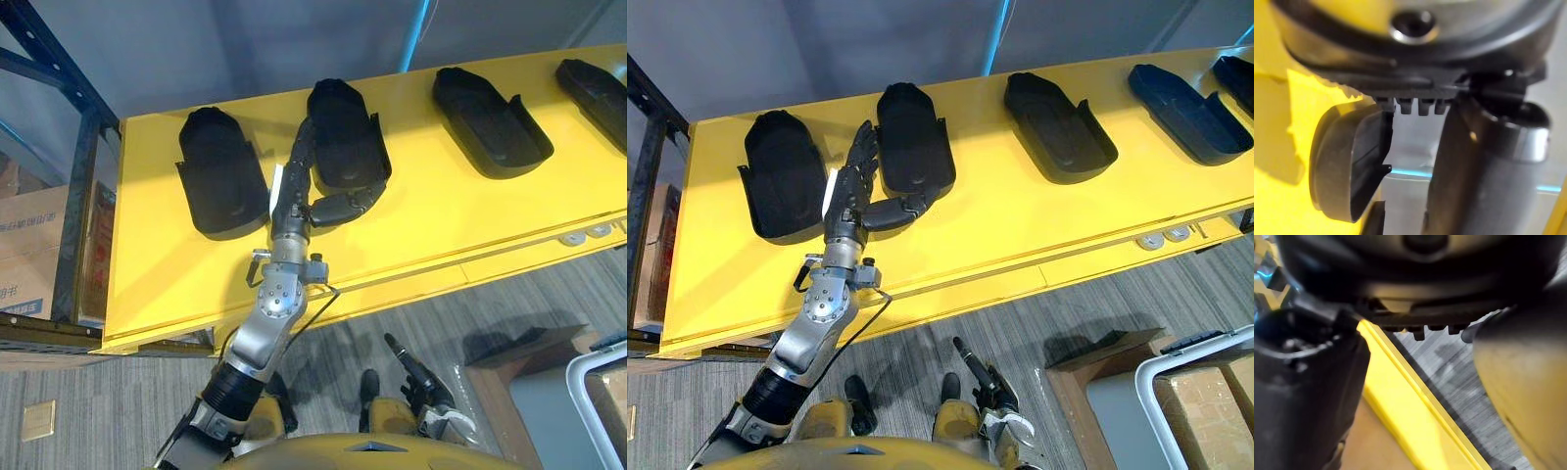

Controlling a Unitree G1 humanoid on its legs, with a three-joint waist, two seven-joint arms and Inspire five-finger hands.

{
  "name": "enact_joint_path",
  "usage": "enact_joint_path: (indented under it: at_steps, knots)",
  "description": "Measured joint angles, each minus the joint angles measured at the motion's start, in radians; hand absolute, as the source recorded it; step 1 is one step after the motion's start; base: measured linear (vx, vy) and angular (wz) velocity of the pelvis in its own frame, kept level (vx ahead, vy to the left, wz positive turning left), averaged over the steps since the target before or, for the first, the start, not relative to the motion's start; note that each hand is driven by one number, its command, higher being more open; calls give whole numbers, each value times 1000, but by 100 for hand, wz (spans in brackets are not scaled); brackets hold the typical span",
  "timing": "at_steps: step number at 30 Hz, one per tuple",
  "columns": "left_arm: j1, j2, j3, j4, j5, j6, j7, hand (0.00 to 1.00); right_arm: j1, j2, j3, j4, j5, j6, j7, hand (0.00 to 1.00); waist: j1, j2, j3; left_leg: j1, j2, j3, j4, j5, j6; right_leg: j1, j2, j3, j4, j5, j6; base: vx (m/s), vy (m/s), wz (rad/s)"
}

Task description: Walk over and take three plastic housings, then place them on the shelf

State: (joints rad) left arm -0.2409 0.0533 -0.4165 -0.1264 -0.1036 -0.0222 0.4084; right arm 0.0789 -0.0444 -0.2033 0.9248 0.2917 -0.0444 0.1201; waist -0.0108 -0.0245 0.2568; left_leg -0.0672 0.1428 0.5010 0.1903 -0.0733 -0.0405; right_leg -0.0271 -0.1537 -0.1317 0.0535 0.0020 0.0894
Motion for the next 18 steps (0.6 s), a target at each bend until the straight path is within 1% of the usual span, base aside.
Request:
enact_joint_path:
  at_steps: [8, 11, 14, 18]
  knots:
    - [-10, 0, -19, 11, -1, 51, -10, 100, -16, -1, 11, 0, 0, 0, 0, 100, -17, -1, 5, -15, 8, 0, 36, -22, 1, -3, 1, 3, 2, 1, 1, 0, 0, 0]
    - [-44, 0, -36, 46, -2, 61, -30, 100, -18, -6, 17, 0, 0, 0, 0, 100, -16, 4, 12, -15, 9, 0, 46, -27, 3, -3, 1, 4, 9, 0, 1, -40, 16, -1]
    - [-48, 0, -45, 46, -2, 65, -48, 100, -23, -14, 19, 0, 0, 0, 0, 100, -17, 9, 22, -16, 9, 2, 51, -30, 4, -5, 0, 7, 14, 0, 2, -48, 24, -2]
    - [-53, 1, -58, 48, -3, 65, -51, 100, -23, -15, 19, 0, 0, 0, 0, 100, -17, 9, 23, -16, 10, 2, 52, -30, 4, -6, 0, 7, 15, 0, 2, -17, 6, -1]
